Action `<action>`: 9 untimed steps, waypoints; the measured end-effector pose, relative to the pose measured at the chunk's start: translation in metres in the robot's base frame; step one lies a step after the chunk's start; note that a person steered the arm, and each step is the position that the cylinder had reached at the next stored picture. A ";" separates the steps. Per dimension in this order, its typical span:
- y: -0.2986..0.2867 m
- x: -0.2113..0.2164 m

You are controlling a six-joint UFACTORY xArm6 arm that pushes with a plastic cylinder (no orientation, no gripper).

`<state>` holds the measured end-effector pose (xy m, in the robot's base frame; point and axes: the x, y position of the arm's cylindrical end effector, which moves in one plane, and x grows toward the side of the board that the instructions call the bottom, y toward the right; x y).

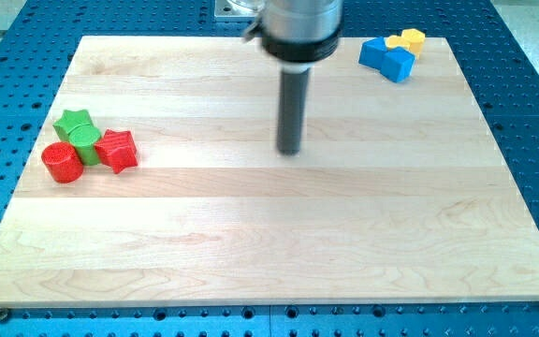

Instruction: Push the red circle below the red star

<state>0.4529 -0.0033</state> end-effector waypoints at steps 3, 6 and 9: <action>-0.300 0.143; -0.301 0.072; -0.242 0.001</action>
<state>0.4534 -0.2454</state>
